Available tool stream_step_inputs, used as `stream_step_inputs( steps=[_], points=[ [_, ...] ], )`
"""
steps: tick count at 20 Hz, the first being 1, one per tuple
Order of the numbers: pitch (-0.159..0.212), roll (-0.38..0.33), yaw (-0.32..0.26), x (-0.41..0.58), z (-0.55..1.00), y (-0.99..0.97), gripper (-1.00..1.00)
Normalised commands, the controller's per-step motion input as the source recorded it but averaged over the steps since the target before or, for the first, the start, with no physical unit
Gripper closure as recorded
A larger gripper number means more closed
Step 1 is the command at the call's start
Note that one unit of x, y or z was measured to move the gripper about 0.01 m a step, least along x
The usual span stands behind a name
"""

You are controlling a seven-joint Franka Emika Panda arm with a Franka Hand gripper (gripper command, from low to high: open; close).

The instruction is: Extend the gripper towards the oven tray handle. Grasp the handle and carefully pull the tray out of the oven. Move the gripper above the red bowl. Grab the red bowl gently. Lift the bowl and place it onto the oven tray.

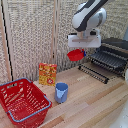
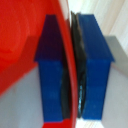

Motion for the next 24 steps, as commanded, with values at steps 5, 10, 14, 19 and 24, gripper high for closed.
stream_step_inputs(
  steps=[5, 10, 14, 19, 24],
  points=[
    [0.081, 0.046, -0.130, -0.050, 0.34, -0.75, 1.00],
    [0.063, 0.008, -0.192, -0.141, 0.11, -0.66, 1.00],
    [0.013, 0.000, -0.245, -0.085, 0.00, -0.56, 1.00],
    [0.000, 0.002, -0.214, 0.006, -0.04, -0.62, 1.00],
    [0.000, 0.014, -0.153, 0.147, -0.03, -0.72, 1.00]
  ],
)
